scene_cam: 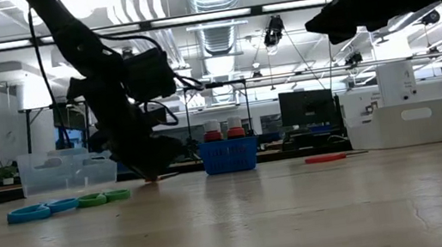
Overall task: Pick & Place Paint Supplies
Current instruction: Put the black eyebrow brush into the white bin
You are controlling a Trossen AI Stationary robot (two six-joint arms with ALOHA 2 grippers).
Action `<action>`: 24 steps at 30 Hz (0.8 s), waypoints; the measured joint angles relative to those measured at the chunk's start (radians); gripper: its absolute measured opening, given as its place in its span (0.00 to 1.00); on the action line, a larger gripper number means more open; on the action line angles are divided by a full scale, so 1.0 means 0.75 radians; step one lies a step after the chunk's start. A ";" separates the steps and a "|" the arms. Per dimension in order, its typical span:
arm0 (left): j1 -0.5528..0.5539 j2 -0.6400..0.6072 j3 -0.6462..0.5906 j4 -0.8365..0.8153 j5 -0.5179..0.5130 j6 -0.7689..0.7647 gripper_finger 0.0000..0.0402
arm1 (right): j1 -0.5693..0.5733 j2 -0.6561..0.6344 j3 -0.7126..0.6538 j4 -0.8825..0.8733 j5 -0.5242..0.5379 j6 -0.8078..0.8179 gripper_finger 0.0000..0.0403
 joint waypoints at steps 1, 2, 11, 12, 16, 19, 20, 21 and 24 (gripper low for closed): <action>0.006 0.000 -0.002 0.003 0.001 -0.004 0.24 | 0.000 0.000 0.000 0.000 0.000 0.000 0.25; 0.013 -0.001 -0.005 0.004 0.002 -0.011 0.24 | 0.000 0.000 0.000 0.000 0.000 0.000 0.25; 0.038 -0.003 -0.006 0.001 0.076 -0.018 0.13 | 0.000 0.000 0.000 0.000 0.000 0.004 0.25; 0.040 -0.003 -0.005 0.000 0.087 -0.018 0.09 | 0.000 0.000 0.000 0.000 0.000 0.004 0.25; 0.042 -0.003 -0.006 -0.005 0.096 -0.017 0.03 | 0.000 0.000 0.000 0.000 -0.001 0.004 0.25; 0.042 -0.003 -0.006 -0.007 0.097 -0.005 0.02 | 0.000 0.000 0.000 0.000 0.000 0.004 0.25; 0.042 -0.003 -0.006 -0.008 0.096 -0.003 0.02 | 0.000 0.000 0.000 0.000 -0.001 0.004 0.25; 0.042 -0.007 -0.006 -0.010 0.096 0.004 0.01 | 0.000 0.000 0.000 0.000 -0.001 0.003 0.25; 0.042 -0.020 -0.007 -0.033 0.089 0.007 0.01 | 0.000 0.000 0.000 0.000 0.000 0.003 0.25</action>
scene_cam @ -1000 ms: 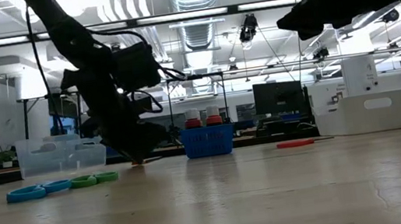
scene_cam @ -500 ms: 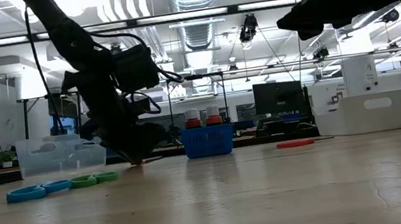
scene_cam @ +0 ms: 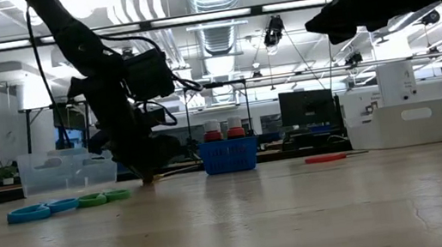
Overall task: Pick & Place Paint Supplies
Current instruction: Put the black eyebrow brush into the white bin
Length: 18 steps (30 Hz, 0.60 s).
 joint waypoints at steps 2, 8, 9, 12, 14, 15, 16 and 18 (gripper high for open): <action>-0.001 -0.017 -0.003 -0.023 -0.008 0.001 0.01 | 0.000 0.000 0.000 0.001 0.000 0.000 0.25; -0.034 -0.114 -0.007 -0.103 -0.083 -0.003 0.01 | 0.001 0.000 -0.001 0.001 0.000 0.000 0.25; -0.044 -0.131 -0.007 -0.116 -0.113 -0.012 0.01 | 0.001 0.000 -0.001 0.001 0.000 0.000 0.25; -0.081 -0.194 -0.007 -0.139 -0.186 -0.021 0.00 | 0.000 0.000 -0.001 0.001 0.000 -0.001 0.25; -0.118 -0.253 -0.011 -0.129 -0.223 -0.021 0.00 | 0.000 0.000 -0.002 0.001 -0.001 -0.001 0.25; -0.138 -0.278 -0.012 -0.129 -0.245 -0.021 0.00 | 0.000 0.000 -0.002 0.002 -0.001 -0.001 0.25; -0.163 -0.310 -0.014 -0.129 -0.268 -0.020 0.00 | 0.001 0.000 -0.002 0.002 -0.001 -0.004 0.25; -0.216 -0.378 -0.019 -0.129 -0.311 -0.005 0.00 | 0.001 0.000 -0.002 0.012 -0.001 -0.004 0.25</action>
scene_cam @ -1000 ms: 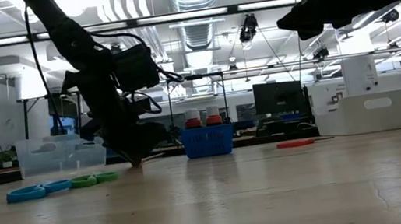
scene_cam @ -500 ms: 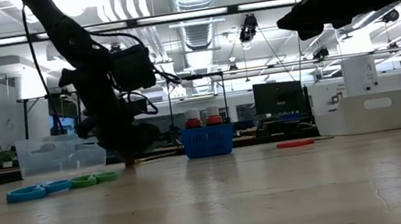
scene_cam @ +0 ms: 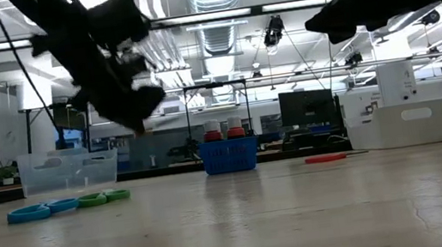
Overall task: Pick & Place Paint Supplies
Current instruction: Put the black eyebrow brush into the white bin
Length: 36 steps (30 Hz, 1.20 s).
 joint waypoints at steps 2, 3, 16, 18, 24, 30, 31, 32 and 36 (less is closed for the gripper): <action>-0.063 -0.074 0.001 0.028 -0.034 0.028 0.00 | 0.000 0.000 0.000 0.009 -0.001 0.000 0.25; -0.098 -0.103 0.001 0.048 -0.049 0.050 0.00 | 0.000 0.000 -0.001 0.017 -0.003 0.000 0.25; -0.493 -0.187 0.002 0.870 0.197 0.713 0.00 | 0.003 0.000 -0.002 0.159 -0.110 0.021 0.25; -0.496 -0.181 0.002 0.912 0.221 0.725 0.00 | 0.004 0.000 -0.003 0.217 -0.172 0.036 0.25; -0.491 -0.135 0.002 0.956 0.318 0.764 0.00 | 0.021 -0.001 -0.003 0.345 -0.221 0.072 0.25; -0.490 -0.054 0.004 1.159 0.502 0.833 0.00 | 0.028 -0.001 -0.003 0.367 -0.149 0.092 0.36; -0.490 -0.046 0.004 1.170 0.514 0.834 0.00 | 0.031 -0.001 -0.003 0.374 -0.147 0.098 0.39; -0.490 -0.037 0.004 1.183 0.523 0.834 0.00 | 0.035 -0.001 -0.003 0.376 -0.146 0.101 0.43; -0.489 -0.009 0.008 1.246 0.545 0.855 0.00 | 0.047 -0.001 -0.003 0.384 -0.141 0.100 0.58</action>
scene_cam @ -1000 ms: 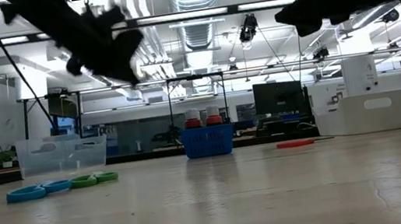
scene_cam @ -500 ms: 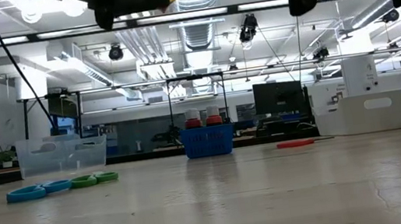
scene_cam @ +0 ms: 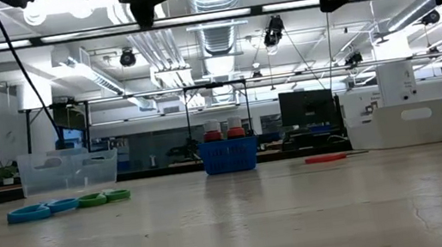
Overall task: Pick & Place Paint Supplies
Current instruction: Put the black eyebrow brush into the white bin
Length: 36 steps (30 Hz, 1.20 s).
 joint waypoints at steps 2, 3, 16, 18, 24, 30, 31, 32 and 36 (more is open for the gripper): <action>-0.001 0.003 0.003 0.013 0.024 0.003 0.00 | 0.001 0.000 0.000 0.025 0.000 0.001 0.64; 0.000 0.003 0.003 0.016 0.040 0.003 0.00 | 0.001 0.000 0.000 0.036 0.002 0.003 0.66; 0.003 0.057 0.007 0.072 0.078 0.024 0.00 | 0.002 0.389 0.064 0.500 0.014 0.011 0.71; 0.004 0.060 0.007 0.073 0.078 0.024 0.00 | 0.002 0.459 0.118 0.511 0.013 0.009 0.71; 0.004 0.060 0.007 0.069 0.078 0.024 0.00 | 0.003 0.604 0.287 0.515 -0.034 0.016 0.71; 0.004 0.060 0.006 0.069 0.078 0.024 0.00 | 0.003 0.617 0.292 0.515 -0.043 0.036 0.71; 0.004 0.060 0.006 0.069 0.078 0.024 0.00 | 0.003 0.613 0.282 0.515 -0.043 0.036 0.71; 0.004 0.060 0.006 0.070 0.078 0.024 0.00 | 0.003 0.607 0.274 0.518 -0.041 0.039 0.71; 0.004 0.060 0.005 0.069 0.078 0.025 0.00 | 0.004 0.586 0.253 0.547 -0.036 0.047 0.71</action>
